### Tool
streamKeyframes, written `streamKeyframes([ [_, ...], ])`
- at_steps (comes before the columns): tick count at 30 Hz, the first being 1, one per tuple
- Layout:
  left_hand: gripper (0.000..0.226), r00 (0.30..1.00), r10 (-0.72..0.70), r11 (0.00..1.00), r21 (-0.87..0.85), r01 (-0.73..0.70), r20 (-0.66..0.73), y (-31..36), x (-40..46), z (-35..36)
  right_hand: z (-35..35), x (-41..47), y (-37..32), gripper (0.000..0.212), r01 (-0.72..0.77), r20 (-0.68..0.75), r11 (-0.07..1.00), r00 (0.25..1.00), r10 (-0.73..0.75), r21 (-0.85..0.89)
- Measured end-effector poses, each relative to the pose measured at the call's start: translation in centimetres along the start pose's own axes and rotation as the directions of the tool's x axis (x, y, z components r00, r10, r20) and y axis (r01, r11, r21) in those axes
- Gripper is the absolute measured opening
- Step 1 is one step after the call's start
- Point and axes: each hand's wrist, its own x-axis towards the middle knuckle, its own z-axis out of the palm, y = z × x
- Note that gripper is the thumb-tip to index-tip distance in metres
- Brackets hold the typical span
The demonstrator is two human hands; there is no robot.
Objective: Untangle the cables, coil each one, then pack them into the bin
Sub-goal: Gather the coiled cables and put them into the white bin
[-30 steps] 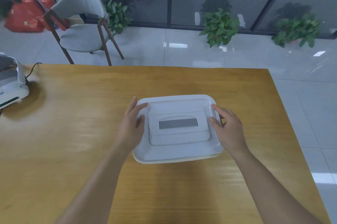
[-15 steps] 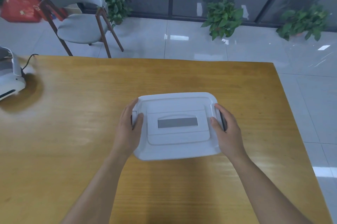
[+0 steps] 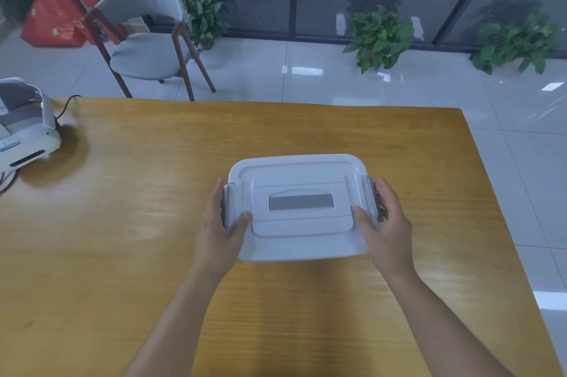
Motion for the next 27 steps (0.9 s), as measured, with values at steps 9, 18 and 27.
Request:
streamKeyframes([
  [9,0.067,0.984,0.157,0.979,0.145,-0.144,-0.082,0.7,-1.0,1.3,0.5,-0.8,-0.3,0.059,0.050,-0.071,0.995,0.996,-0.056,-0.087],
  [18,0.060,0.943,0.333,0.835,0.463,-0.298,0.007,0.2,-0.9,2.9,0.6,-0.6,0.3,0.061,0.229,0.025,0.908,0.972,-0.235,-0.351],
  [27,0.061,0.926,0.373,0.702,0.636,-0.319,0.052,0.6,1.8,4.4,2.3,1.0,1.1,0.068,0.272,0.134,0.822,0.962,-0.236,-0.501],
])
